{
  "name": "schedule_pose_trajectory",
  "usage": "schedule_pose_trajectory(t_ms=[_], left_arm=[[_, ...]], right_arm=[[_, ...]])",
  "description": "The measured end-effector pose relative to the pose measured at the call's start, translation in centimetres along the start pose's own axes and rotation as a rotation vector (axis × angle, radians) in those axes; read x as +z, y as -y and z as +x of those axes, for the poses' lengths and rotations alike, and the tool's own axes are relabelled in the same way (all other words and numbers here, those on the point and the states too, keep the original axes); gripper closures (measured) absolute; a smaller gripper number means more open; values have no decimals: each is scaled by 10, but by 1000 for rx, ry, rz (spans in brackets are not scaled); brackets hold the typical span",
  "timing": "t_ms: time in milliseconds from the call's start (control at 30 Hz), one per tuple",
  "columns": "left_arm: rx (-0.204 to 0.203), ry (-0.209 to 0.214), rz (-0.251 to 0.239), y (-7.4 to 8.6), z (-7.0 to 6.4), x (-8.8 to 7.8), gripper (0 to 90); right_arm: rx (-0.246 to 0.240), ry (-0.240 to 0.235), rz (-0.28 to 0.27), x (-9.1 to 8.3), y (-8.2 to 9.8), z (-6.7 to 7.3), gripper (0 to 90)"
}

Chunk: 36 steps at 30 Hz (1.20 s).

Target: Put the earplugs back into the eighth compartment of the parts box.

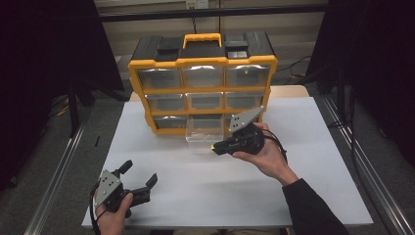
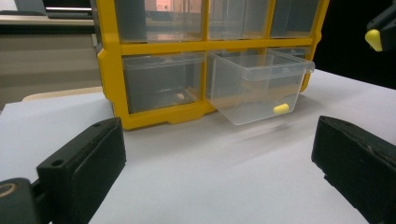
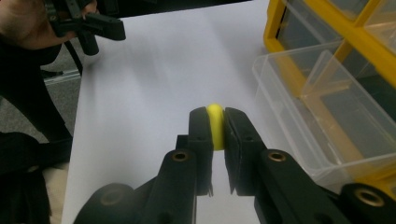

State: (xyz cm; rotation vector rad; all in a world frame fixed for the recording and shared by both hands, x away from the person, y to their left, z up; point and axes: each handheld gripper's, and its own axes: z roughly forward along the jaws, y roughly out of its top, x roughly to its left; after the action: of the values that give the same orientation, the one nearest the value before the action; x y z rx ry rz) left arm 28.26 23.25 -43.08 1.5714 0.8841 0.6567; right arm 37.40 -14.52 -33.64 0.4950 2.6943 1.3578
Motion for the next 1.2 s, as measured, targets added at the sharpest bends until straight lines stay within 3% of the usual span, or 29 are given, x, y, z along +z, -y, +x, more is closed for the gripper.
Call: schedule_pose_trajectory(t_ms=[333, 467, 600, 900, 1200], left_arm=[[10, 0, 2, 0, 1, 0, 30], [12, -1, 4, 0, 1, 0, 30], [-1, 4, 3, 0, 1, 0, 30], [9, 0, 2, 0, 2, 0, 29], [4, 0, 2, 0, 1, 0, 29]], right_arm=[[1, 31, 3, -8, -19, -12, 809], [6, 49, -20, -12, -25, -16, 809], [12, 63, -16, -13, -30, -23, 809], [27, 79, 15, -12, -35, -37, 808], [12, 106, 57, -10, -54, -42, 808]])
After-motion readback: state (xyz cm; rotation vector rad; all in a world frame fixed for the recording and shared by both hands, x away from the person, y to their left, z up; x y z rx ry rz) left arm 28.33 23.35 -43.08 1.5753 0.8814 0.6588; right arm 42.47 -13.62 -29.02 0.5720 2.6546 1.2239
